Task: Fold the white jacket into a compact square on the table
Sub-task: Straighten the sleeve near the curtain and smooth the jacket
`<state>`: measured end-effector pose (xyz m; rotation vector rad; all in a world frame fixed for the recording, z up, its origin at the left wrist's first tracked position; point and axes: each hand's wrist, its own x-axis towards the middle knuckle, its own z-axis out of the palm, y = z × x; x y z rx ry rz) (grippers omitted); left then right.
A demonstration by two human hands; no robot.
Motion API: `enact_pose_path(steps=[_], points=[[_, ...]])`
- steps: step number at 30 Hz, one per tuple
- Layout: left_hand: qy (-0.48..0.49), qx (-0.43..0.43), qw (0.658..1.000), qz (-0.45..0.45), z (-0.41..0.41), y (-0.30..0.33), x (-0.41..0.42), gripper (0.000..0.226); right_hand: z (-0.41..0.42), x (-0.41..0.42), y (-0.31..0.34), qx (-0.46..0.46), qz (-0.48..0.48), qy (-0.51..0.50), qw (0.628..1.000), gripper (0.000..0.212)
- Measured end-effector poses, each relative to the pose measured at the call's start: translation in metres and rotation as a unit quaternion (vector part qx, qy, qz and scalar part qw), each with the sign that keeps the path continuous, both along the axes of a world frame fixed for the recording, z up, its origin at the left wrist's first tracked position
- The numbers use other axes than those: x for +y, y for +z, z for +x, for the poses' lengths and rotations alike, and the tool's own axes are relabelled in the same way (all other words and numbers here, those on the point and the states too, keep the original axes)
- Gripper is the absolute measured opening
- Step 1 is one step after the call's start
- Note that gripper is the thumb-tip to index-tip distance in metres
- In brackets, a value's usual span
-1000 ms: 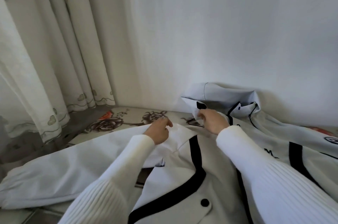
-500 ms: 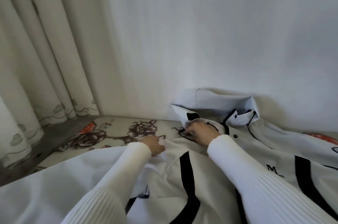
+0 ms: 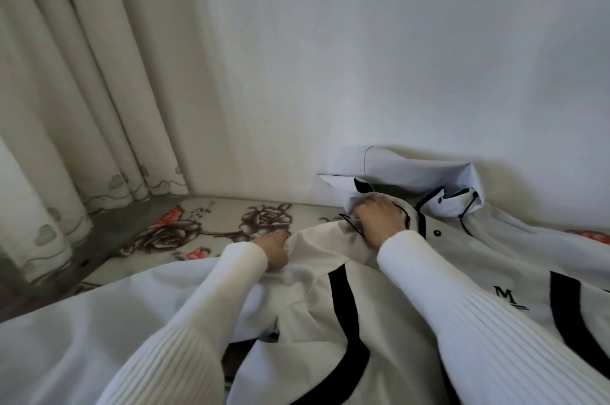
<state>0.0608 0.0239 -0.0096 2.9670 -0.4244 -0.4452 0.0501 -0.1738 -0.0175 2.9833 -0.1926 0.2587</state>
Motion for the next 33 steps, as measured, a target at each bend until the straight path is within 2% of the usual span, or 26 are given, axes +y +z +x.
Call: enact_pose_path(steps=[7, 12, 16, 20, 23, 29, 33], points=[[0.011, -0.037, 0.998, 0.039, -0.001, -0.016, -0.001, 0.046, -0.003, 0.007, -0.027, -0.012, -0.02, -0.023, 0.999, 0.037], [0.036, -0.124, 0.991, 0.037, 0.005, -0.013, 0.0, 0.042, 0.0, 0.0, -0.015, -0.049, 0.079, -0.051, 0.994, 0.039], [0.043, -0.118, 0.99, 0.063, -0.001, -0.023, -0.001, 0.045, -0.012, -0.004, -0.035, 0.038, 0.211, 0.012, 0.977, 0.048], [0.052, -0.132, 0.986, 0.086, -0.006, -0.026, -0.001, 0.048, -0.017, -0.002, -0.042, 0.054, 0.183, 0.069, 0.979, 0.052], [0.059, -0.159, 0.981, 0.091, -0.008, -0.017, 0.003, 0.048, -0.021, -0.003, -0.032, 0.054, 0.211, 0.078, 0.973, 0.052], [0.012, -0.192, 0.981, -0.009, -0.024, 0.003, -0.019, 0.055, -0.045, -0.023, 0.0, -0.007, 0.201, 0.058, 0.978, 0.034], [-0.046, -0.211, 0.974, -0.074, -0.04, 0.015, -0.056, 0.051, -0.077, -0.055, 0.022, -0.04, 0.182, 0.021, 0.982, 0.033]])
